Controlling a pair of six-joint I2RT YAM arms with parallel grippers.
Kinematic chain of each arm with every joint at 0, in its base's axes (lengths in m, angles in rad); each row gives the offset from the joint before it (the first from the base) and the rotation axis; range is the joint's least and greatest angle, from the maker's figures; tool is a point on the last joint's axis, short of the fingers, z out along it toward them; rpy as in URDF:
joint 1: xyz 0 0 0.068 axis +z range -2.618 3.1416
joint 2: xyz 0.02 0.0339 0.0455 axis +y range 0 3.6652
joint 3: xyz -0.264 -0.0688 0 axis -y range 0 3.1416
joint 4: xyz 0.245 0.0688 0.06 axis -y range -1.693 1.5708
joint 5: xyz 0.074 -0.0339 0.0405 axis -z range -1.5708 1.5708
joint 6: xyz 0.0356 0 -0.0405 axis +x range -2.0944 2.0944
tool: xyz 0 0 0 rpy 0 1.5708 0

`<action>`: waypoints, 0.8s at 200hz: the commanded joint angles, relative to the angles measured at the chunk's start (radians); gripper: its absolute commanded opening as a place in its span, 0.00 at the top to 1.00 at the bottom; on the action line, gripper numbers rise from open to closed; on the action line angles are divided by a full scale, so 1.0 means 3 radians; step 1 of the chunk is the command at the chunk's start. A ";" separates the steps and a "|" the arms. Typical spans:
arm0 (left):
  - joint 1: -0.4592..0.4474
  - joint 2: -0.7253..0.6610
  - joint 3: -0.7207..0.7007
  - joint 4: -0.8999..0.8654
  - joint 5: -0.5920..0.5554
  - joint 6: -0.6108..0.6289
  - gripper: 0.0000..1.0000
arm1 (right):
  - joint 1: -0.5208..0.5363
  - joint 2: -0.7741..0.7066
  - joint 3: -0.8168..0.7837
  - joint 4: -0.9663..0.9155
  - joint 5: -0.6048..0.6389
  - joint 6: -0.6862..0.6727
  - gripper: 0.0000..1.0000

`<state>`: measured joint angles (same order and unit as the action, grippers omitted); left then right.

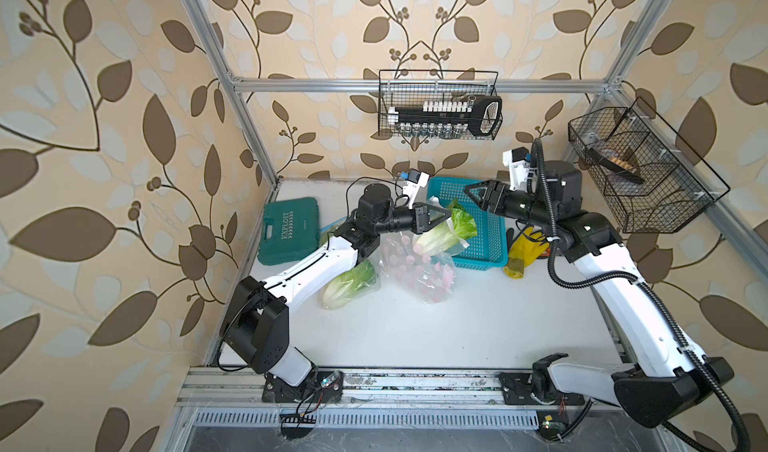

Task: Put the chinese cabbages into a zipper bag and zip it
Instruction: Place the Chinese cabbage in the zipper food storage bag, then adjust the zipper food storage bag at the center of the board.

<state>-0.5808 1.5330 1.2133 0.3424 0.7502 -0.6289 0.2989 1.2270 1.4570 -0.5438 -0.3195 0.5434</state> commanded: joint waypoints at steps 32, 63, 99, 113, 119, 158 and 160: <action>0.0036 0.0029 0.0330 0.0202 0.0037 -0.0042 1.00 | -0.0025 -0.0757 -0.1428 0.0350 0.0009 -0.0260 0.43; 0.0025 0.0025 0.0353 0.0178 0.0061 -0.0049 1.00 | 0.0148 -0.0862 -0.1905 0.1002 -0.0097 -0.0007 0.41; 0.0012 0.0034 0.0389 0.0161 0.0102 -0.0069 1.00 | 0.0143 -0.0714 -0.2074 0.1269 -0.0183 -0.0115 0.43; 0.0002 0.0042 0.0405 0.0146 0.0106 -0.0069 1.00 | 0.0131 -0.0672 -0.2211 0.1602 -0.0268 -0.0141 0.45; -0.0002 0.0037 0.0410 0.0142 0.0117 -0.0067 1.00 | 0.0131 -0.0660 -0.2265 0.1772 -0.0334 -0.0144 0.46; -0.0006 0.0048 0.0471 0.0076 0.0148 -0.0061 1.00 | 0.0122 -0.0477 -0.2352 0.2271 -0.0541 -0.0213 0.58; -0.0004 0.0051 0.0471 0.0076 0.0151 -0.0062 1.00 | 0.0123 -0.0469 -0.2353 0.2284 -0.0552 -0.0211 0.58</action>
<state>-0.5816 1.5532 1.2991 0.3286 0.7601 -0.6441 0.3401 1.0592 0.7559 -0.0010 -0.4217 0.5045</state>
